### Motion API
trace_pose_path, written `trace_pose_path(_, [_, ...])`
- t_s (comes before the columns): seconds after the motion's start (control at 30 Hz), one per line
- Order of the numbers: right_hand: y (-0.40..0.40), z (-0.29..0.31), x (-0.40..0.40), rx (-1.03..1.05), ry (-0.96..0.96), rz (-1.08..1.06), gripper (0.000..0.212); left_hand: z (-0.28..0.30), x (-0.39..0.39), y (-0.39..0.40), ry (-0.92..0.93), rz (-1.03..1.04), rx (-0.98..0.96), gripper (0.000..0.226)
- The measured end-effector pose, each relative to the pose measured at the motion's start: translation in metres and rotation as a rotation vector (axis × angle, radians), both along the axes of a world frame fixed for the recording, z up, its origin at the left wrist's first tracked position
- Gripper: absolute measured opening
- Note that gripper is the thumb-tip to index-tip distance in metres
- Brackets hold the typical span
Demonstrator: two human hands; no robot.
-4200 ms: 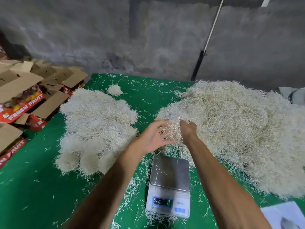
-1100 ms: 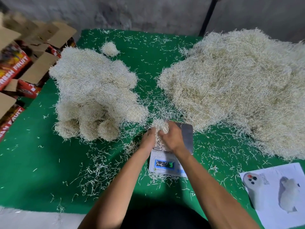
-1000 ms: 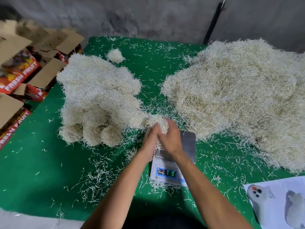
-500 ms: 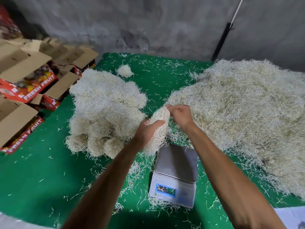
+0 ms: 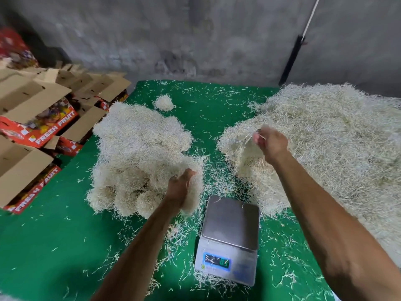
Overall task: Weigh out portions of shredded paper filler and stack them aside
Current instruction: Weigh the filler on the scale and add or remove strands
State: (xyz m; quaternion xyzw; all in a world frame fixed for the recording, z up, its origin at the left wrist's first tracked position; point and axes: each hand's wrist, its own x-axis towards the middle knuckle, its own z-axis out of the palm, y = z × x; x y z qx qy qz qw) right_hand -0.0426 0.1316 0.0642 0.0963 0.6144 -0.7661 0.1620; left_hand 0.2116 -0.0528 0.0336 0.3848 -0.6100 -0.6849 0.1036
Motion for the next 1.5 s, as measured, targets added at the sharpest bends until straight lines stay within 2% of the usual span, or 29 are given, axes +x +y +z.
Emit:
trace_pose_path(0.07, [0.007,-0.005,0.009,0.08,0.017,0.122,0.072,0.002,-0.002,0.007,-0.01,-0.042,-0.029,0.025])
trace_pose_path(0.1, [0.009,-0.008,0.017,0.218,0.052,0.166,0.077,0.002,-0.005,0.01,0.005,-0.067,-0.038,0.027])
trace_pose_path(0.13, [0.011,-0.011,0.028,0.39,0.091,0.184,0.075,0.0,-0.009,0.013,0.025,-0.112,-0.055,0.03])
trace_pose_path(0.2, [0.012,-0.016,0.05,0.606,0.167,0.166,0.048,-0.003,-0.014,0.02,0.037,-0.202,-0.117,0.035])
trace_pose_path(0.23, [0.014,-0.017,0.064,0.589,0.187,0.181,0.033,-0.006,-0.016,0.023,0.032,-0.239,-0.152,0.038])
trace_pose_path(0.27, [0.016,-0.016,0.079,0.513,0.193,0.239,0.031,-0.008,-0.019,0.026,0.02,-0.28,-0.176,0.033])
trace_pose_path(0.3, [0.015,-0.015,0.094,0.425,0.18,0.339,0.038,-0.008,-0.021,0.03,0.014,-0.35,-0.163,0.023])
trace_pose_path(0.33, [0.014,-0.014,0.109,0.372,0.174,0.475,0.048,-0.005,-0.022,0.032,-0.012,-0.469,-0.138,0.024])
trace_pose_path(0.4, [0.015,-0.013,0.139,0.41,0.234,0.704,0.058,-0.004,-0.022,0.034,-0.129,-0.745,-0.108,0.048])
trace_pose_path(0.47, [0.018,-0.021,0.158,0.476,0.272,0.756,0.056,-0.007,-0.02,0.033,-0.214,-0.905,-0.19,0.058])
trace_pose_path(0.5, [0.021,-0.028,0.166,0.476,0.259,0.751,0.061,-0.012,-0.018,0.032,-0.23,-0.888,-0.187,0.053])
trace_pose_path(0.57, [0.026,-0.044,0.182,0.45,0.199,0.744,0.097,-0.021,-0.014,0.031,-0.251,-0.587,-0.112,0.073])
trace_pose_path(0.6, [0.028,-0.051,0.19,0.47,0.19,0.751,0.114,-0.022,-0.011,0.035,-0.251,-0.473,-0.045,0.076])
trace_pose_path(0.67, [0.033,-0.063,0.201,0.529,0.204,0.775,0.126,-0.031,0.007,0.041,-0.204,-0.365,0.106,0.053])
trace_pose_path(0.7, [0.037,-0.068,0.203,0.552,0.19,0.765,0.124,-0.036,0.012,0.048,-0.171,-0.368,0.187,0.041])
trace_pose_path(0.77, [0.046,-0.074,0.203,0.604,0.156,0.691,0.111,-0.045,0.024,0.046,-0.027,-0.358,0.058,0.056])
trace_pose_path(0.8, [0.05,-0.074,0.202,0.642,0.154,0.649,0.104,-0.042,0.025,0.044,-0.069,-0.431,0.118,0.063])
trace_pose_path(0.83, [0.052,-0.073,0.202,0.684,0.169,0.598,0.099,-0.046,0.03,0.044,-0.095,-0.457,0.099,0.064])
trace_pose_path(0.93, [0.05,-0.073,0.213,0.665,0.15,0.414,0.105,-0.052,0.048,0.04,-0.161,-0.394,0.227,0.046])
trace_pose_path(1.03, [0.05,-0.077,0.227,0.657,0.183,0.544,0.094,-0.061,0.066,0.037,-0.118,-0.365,0.212,0.038])
trace_pose_path(1.07, [0.053,-0.08,0.231,0.688,0.2,0.564,0.099,-0.063,0.07,0.035,-0.105,-0.354,0.222,0.039])
trace_pose_path(1.13, [0.06,-0.083,0.236,0.709,0.188,0.437,0.108,-0.069,0.078,0.034,-0.081,-0.344,0.225,0.039])
trace_pose_path(1.17, [0.064,-0.085,0.237,0.67,0.178,0.323,0.105,-0.073,0.081,0.034,-0.061,-0.336,0.226,0.038])
trace_pose_path(1.27, [0.074,-0.086,0.238,0.542,0.145,0.129,0.082,-0.08,0.086,0.033,-0.018,-0.265,0.211,0.034])
trace_pose_path(1.47, [0.079,-0.097,0.248,0.544,0.19,0.116,0.043,-0.089,0.098,0.031,0.051,-0.107,0.115,0.022])
trace_pose_path(1.5, [0.079,-0.098,0.249,0.535,0.167,0.131,0.044,-0.089,0.101,0.031,0.067,-0.089,0.082,0.02])
